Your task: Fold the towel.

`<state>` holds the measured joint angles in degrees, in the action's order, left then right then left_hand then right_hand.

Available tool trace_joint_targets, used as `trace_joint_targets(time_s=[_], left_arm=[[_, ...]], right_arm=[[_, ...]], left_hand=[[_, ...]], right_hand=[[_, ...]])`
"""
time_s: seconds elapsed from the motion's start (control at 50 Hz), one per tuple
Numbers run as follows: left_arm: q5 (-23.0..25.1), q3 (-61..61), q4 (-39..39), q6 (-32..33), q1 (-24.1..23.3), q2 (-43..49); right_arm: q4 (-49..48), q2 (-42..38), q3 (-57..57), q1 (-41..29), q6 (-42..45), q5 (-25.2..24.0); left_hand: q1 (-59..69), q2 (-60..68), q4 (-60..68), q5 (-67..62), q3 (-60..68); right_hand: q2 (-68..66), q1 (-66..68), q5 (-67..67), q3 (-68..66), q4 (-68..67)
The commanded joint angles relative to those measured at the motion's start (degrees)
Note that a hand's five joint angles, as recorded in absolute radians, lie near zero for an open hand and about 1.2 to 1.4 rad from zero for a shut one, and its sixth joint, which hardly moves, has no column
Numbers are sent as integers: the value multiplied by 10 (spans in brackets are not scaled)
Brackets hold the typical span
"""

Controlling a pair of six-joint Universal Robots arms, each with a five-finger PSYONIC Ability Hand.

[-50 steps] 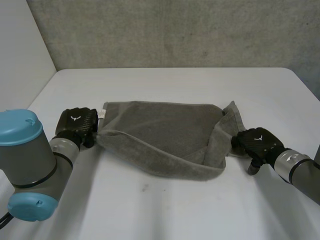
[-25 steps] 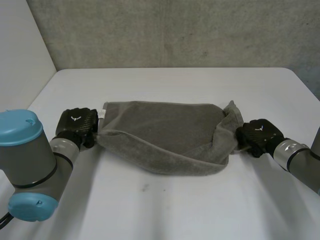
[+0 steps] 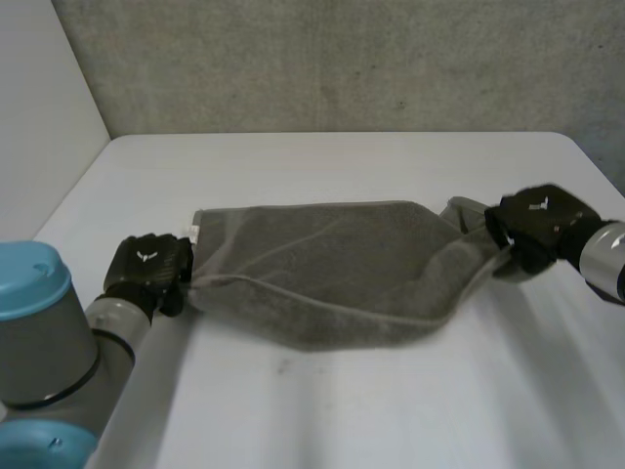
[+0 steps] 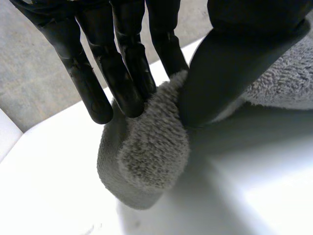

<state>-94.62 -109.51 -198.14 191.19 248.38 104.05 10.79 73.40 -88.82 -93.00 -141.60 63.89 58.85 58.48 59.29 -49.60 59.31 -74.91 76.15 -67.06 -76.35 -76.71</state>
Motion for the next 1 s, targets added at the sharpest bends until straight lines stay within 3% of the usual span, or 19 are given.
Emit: trace_joint_targets(time_s=[0.02, 0.06, 0.18, 0.32, 0.46, 0.58, 0.74, 1.0], left_arm=[[22, -58, 24, 76, 0, -53], [61, -55, 30, 124, 5, -68], [117, -9, 62, 149, 32, -80], [117, 65, 113, 135, 47, -18], [117, 157, 159, 133, 51, 60], [115, 292, 287, 123, 55, 166], [114, 352, 342, 105, 57, 206], [116, 331, 362, 110, 64, 200]], right_arm=[[39, -4, -35, 1, 102, 4], [35, -5, -40, 4, 95, 0], [5, -11, -66, 2, 84, -2], [-24, -13, -91, -1, 78, -3], [-34, -25, -97, -2, 79, -3], [-36, -37, -101, 0, 79, -4], [-42, -41, -110, 1, 80, -8], [-42, -44, -106, 2, 82, -10]], left_hand=[[-357, -353, -361, 364, -361], [-467, -464, -472, 475, -472], [-464, -461, -469, 472, -469], [-446, -442, -450, 454, -451], [-342, -338, -346, 349, -346], [-305, -301, -309, 312, -309], [-256, -252, -260, 263, -261], [-152, -148, -156, 159, -156]], right_hand=[[-51, 38, -29, -37, -33], [-51, 38, -29, -37, -33], [-51, 38, -29, -37, -33], [-51, 38, -29, -37, -33], [-51, 38, -29, -37, -33], [-51, 38, -29, -37, -33], [-51, 38, -29, -37, -33], [-51, 38, -29, -37, -33]])
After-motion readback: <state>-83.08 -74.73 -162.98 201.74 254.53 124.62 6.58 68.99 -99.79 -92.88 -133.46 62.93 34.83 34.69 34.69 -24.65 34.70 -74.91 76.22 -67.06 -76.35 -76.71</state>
